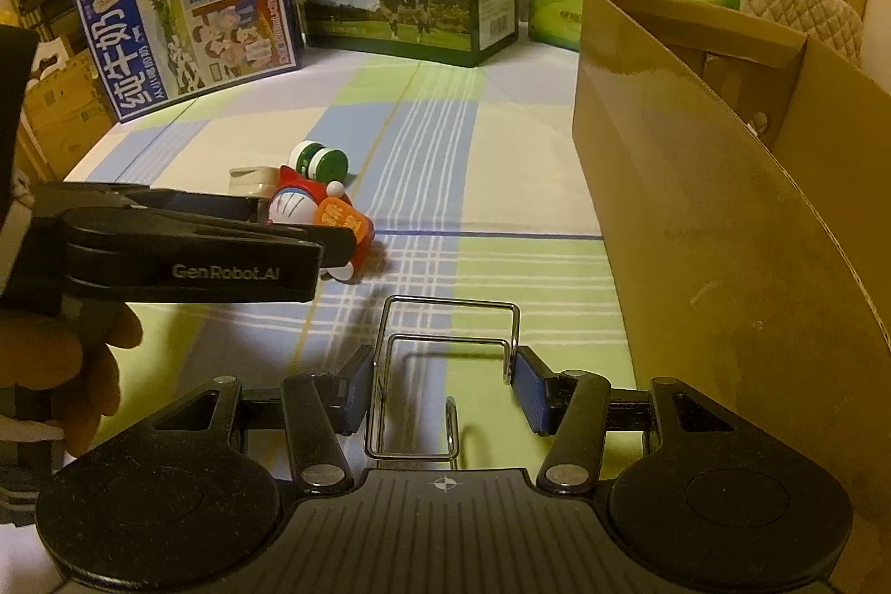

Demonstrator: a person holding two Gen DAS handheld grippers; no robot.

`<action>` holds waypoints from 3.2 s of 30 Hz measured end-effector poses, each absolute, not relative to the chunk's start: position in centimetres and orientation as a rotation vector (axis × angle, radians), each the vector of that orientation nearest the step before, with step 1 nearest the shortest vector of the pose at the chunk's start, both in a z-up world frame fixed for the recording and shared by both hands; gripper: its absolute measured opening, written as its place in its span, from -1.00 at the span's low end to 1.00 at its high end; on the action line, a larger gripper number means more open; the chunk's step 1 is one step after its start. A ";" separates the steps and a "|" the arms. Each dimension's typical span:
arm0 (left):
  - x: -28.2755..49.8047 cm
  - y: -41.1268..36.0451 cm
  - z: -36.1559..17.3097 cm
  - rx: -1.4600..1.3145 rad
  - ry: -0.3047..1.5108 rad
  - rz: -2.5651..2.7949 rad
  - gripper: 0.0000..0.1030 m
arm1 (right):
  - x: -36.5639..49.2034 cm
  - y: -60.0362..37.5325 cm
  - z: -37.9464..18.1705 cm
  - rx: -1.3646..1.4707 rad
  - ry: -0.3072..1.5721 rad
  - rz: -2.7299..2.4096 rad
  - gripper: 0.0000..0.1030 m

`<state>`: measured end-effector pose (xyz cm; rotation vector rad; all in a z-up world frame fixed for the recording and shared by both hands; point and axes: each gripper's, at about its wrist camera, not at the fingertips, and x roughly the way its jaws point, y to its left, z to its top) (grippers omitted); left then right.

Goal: Organize rigid objects
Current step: 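Lower the left tool onto the red Doraemon figure and close on it, then lift the Doraemon figure with the left tool while the right tool carries the wire rack toward the box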

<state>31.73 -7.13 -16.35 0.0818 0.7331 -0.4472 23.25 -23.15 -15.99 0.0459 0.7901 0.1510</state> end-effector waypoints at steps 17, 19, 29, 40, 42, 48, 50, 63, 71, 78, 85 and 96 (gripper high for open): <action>32.2 -8.4 -17.3 0.144 0.742 -0.399 0.40 | 23.3 -23.2 -16.0 0.055 0.798 0.140 -0.04; 31.7 -8.0 -17.1 0.147 0.754 -0.394 0.40 | 23.4 -23.3 -16.0 0.058 0.799 0.140 -0.04; 26.5 -4.4 -15.8 0.118 0.827 -0.331 0.31 | 23.0 -23.1 -15.7 0.078 0.798 0.150 -0.04; 24.2 -3.9 -16.2 0.224 0.774 -0.325 0.46 | 22.9 -22.9 -15.7 0.088 0.798 0.156 -0.04; 24.3 -4.1 -16.3 0.236 0.764 -0.335 0.46 | 22.9 -22.9 -15.7 0.092 0.797 0.153 -0.04; 25.0 -4.8 -16.6 0.296 0.732 -0.364 0.47 | 22.9 -22.8 -15.6 0.094 0.796 0.159 -0.04; 25.4 -4.9 -17.0 0.309 0.746 -0.375 0.46 | 22.9 -22.8 -15.6 0.096 0.796 0.157 -0.04; 25.8 -4.4 -17.1 0.280 0.765 -0.363 0.33 | 22.9 -23.0 -15.5 0.107 0.794 0.160 -0.04; 26.0 -3.9 -16.7 0.230 0.787 -0.334 0.30 | 22.9 -22.9 -15.5 0.109 0.793 0.162 -0.04; 26.2 -3.6 -16.4 0.191 0.807 -0.300 0.30 | 22.8 -22.7 -15.4 0.110 0.792 0.171 -0.04; 26.0 -3.4 -16.3 0.162 0.822 -0.274 0.30 | 22.8 -22.4 -15.4 0.108 0.793 0.182 -0.04; 25.2 -2.8 -14.8 0.089 0.822 -0.246 0.30 | 22.0 -22.0 -15.1 0.109 0.769 0.210 -0.04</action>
